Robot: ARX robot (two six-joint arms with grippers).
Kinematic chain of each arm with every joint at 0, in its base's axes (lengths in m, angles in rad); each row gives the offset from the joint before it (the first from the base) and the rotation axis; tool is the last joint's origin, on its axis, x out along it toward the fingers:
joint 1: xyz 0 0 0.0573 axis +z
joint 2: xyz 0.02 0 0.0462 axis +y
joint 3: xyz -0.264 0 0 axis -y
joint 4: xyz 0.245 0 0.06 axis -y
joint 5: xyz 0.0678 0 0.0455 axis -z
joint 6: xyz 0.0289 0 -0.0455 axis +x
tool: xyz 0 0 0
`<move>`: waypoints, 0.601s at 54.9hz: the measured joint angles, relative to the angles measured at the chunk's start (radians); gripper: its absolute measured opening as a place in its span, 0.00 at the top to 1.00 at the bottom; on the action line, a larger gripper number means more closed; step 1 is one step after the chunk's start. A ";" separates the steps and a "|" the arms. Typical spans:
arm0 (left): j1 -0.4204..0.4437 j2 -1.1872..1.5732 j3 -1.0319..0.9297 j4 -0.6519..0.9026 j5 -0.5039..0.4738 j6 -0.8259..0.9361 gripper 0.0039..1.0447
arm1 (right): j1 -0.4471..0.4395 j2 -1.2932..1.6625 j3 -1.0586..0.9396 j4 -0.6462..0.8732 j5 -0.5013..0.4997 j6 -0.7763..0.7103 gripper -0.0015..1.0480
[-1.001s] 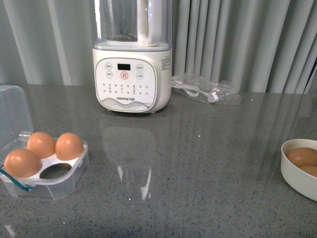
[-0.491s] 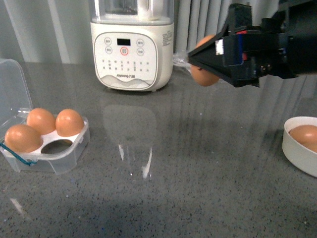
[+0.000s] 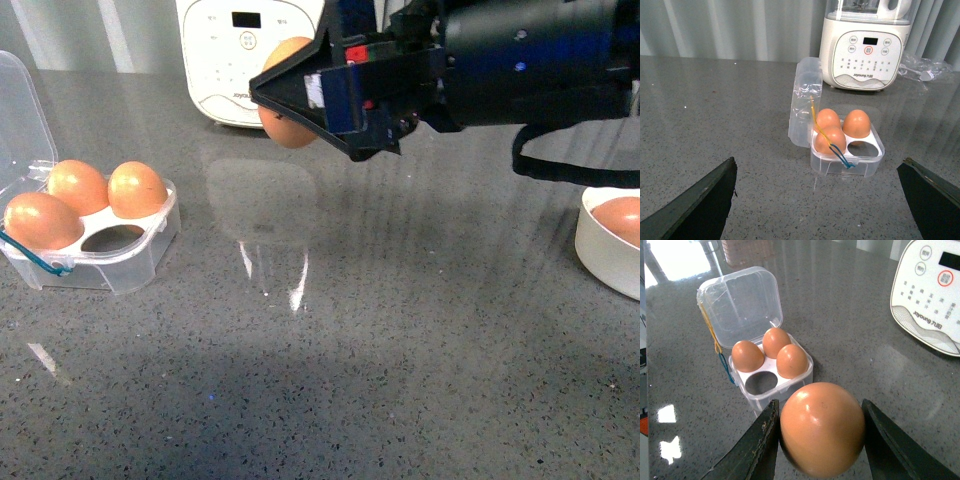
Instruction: Put egg into box
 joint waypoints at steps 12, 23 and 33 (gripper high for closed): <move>0.000 0.000 0.000 0.000 0.000 0.000 0.06 | 0.050 0.102 0.080 0.035 0.003 0.036 0.61; 0.000 0.000 0.000 0.000 0.000 0.000 0.06 | 0.100 0.177 0.136 0.052 0.010 0.072 0.61; 0.000 0.000 0.000 0.000 0.000 0.000 0.06 | 0.153 0.213 0.191 0.043 0.014 0.088 0.61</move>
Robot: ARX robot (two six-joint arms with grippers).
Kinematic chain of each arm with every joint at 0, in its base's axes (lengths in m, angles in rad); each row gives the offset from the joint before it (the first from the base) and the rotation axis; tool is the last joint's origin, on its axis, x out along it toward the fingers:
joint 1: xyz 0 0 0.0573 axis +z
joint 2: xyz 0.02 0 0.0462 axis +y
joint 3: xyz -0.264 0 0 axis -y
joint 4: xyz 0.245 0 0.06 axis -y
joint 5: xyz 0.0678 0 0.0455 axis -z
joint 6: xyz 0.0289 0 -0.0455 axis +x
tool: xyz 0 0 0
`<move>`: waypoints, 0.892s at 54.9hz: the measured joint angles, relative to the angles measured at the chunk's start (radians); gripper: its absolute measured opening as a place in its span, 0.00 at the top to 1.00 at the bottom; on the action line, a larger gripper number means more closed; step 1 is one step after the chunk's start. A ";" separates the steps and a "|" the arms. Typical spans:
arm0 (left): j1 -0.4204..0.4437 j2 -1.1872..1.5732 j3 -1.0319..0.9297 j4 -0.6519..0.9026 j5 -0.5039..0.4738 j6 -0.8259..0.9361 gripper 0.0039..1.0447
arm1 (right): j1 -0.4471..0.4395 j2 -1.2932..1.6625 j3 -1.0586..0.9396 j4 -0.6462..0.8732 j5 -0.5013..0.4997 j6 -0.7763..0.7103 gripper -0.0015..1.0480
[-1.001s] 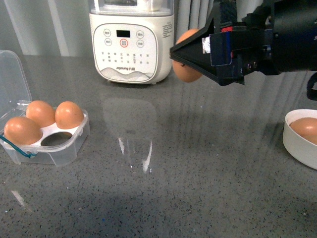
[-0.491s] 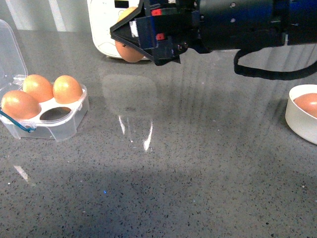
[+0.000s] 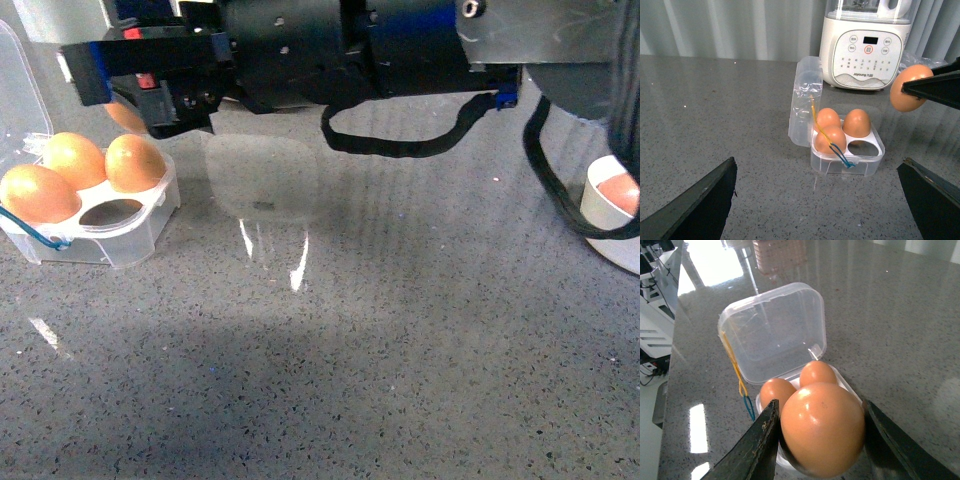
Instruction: Put egg into box
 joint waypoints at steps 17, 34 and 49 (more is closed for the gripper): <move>0.000 0.000 0.000 0.000 0.000 0.000 0.06 | 0.047 0.056 0.048 -0.058 0.018 -0.012 0.61; 0.000 0.000 0.000 0.000 0.000 0.000 0.06 | 0.070 0.092 0.096 -0.103 0.017 -0.029 0.61; 0.000 0.000 0.000 0.000 0.000 0.000 0.06 | 0.077 0.098 0.099 -0.132 0.014 -0.054 0.61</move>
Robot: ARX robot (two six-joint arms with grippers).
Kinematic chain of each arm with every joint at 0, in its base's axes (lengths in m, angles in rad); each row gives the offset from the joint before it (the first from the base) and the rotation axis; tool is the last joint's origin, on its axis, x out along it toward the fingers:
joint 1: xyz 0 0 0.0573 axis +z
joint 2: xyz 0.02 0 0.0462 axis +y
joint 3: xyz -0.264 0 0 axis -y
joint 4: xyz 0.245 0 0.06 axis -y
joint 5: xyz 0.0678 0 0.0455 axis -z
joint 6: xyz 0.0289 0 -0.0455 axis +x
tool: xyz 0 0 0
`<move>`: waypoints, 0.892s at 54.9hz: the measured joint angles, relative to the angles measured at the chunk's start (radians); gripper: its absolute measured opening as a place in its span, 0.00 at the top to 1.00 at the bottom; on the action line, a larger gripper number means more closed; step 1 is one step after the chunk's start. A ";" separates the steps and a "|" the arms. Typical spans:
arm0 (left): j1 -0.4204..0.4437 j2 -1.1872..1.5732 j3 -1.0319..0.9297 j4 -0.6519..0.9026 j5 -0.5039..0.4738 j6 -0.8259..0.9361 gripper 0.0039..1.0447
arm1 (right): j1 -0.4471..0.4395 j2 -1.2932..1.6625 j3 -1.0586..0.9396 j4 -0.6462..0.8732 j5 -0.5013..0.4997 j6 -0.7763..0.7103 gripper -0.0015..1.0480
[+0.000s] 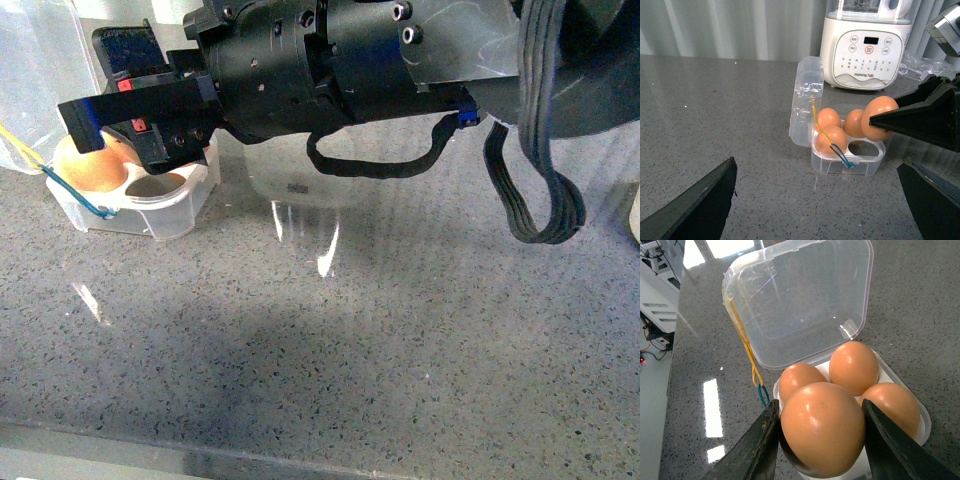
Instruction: Put egg into box
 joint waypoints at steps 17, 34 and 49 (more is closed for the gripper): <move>0.000 0.000 0.000 0.000 0.000 0.000 0.06 | 0.000 0.000 0.000 -0.008 -0.001 -0.030 0.53; 0.000 0.000 0.000 0.000 0.000 0.000 0.06 | -0.001 -0.001 -0.015 -0.008 0.000 -0.045 0.11; 0.000 0.000 0.000 0.000 0.000 0.000 0.06 | -0.029 -0.059 -0.064 0.032 0.024 -0.039 0.07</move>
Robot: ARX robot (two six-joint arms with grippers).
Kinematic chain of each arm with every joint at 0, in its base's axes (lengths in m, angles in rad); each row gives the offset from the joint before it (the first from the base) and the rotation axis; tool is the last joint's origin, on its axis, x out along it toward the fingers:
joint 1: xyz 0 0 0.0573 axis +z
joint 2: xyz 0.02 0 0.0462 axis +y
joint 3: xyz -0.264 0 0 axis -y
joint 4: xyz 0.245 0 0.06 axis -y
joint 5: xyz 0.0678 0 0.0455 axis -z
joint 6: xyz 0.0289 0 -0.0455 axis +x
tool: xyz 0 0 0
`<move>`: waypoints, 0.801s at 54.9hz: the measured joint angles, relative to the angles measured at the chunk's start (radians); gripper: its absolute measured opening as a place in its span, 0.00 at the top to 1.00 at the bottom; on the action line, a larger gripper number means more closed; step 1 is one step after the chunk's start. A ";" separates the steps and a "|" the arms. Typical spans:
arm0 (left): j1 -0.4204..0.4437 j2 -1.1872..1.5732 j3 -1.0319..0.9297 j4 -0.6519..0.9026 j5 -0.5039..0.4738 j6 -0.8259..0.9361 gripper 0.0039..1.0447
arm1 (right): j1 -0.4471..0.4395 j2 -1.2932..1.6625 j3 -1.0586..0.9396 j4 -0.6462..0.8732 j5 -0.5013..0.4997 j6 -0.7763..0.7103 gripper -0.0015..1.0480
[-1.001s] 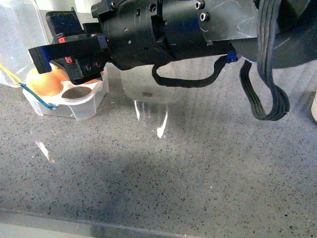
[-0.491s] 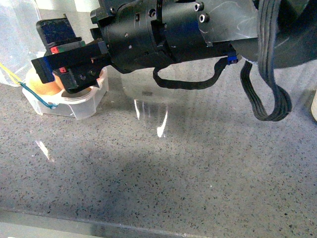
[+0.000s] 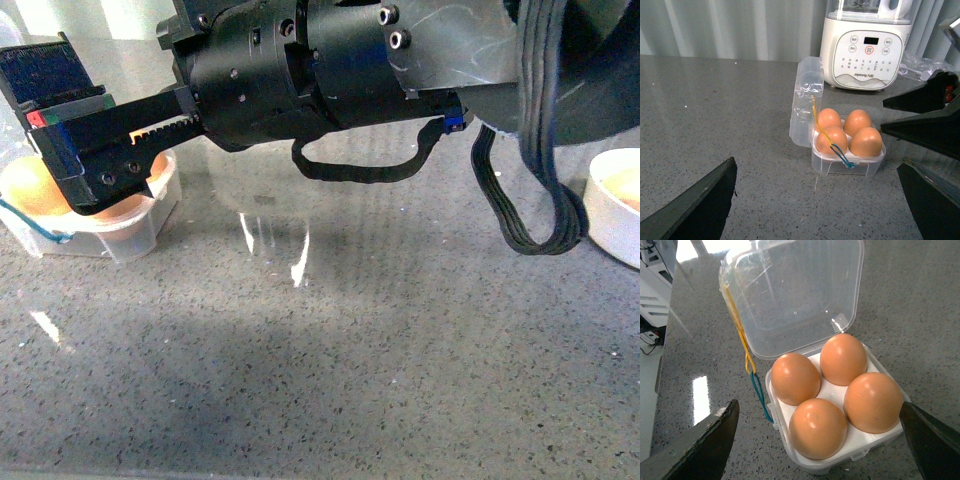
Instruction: Put egg into box
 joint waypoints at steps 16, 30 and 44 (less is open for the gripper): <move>0.000 0.000 0.000 0.000 0.000 0.000 0.06 | -0.148 -0.187 -0.251 0.139 0.119 0.044 0.07; 0.000 0.000 0.000 0.000 0.000 0.000 0.06 | -0.275 -0.306 -0.431 0.174 0.359 0.072 0.07; 0.000 0.000 0.000 0.000 0.000 0.000 0.06 | -0.397 -0.517 -0.548 0.156 0.514 0.101 0.09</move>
